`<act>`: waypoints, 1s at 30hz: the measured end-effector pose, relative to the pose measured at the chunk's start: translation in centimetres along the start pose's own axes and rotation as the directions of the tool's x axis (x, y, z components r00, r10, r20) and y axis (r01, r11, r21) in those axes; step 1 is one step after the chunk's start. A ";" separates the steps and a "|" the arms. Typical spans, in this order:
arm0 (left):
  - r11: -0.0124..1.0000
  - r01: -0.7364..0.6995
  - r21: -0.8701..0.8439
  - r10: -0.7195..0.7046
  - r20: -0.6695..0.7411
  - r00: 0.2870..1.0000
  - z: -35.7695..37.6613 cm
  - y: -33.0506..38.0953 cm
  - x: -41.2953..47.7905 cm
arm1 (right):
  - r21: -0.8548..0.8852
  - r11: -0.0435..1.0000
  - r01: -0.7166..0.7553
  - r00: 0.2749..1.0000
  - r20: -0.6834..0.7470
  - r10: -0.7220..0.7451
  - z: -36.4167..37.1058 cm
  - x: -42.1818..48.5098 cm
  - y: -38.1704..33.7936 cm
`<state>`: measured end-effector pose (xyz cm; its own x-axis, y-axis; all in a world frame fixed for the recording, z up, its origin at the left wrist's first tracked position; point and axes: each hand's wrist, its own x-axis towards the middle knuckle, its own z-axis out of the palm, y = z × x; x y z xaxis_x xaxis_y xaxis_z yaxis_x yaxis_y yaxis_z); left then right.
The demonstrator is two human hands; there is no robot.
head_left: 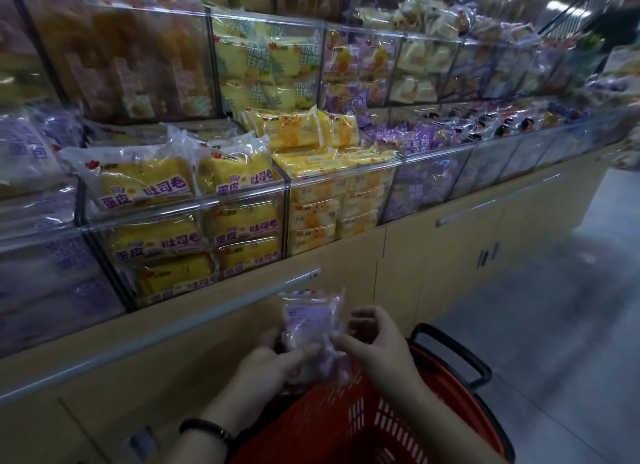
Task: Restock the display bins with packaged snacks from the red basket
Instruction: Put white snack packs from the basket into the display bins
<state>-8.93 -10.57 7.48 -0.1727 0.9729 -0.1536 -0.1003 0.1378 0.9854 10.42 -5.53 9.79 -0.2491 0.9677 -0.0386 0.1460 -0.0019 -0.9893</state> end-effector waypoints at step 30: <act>0.930 -0.269 0.249 0.295 -0.071 0.953 -3.3 9.0 -8.3 | 0.161 0.950 0.267 0.959 0.054 -0.278 1.2 -3.6 -7.3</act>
<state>-11.66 -17.98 17.37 -0.2633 0.9547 0.1389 0.1968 -0.0879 0.9765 9.09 -9.34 17.01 -0.3308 0.9151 0.2304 -0.0814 0.2156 -0.9731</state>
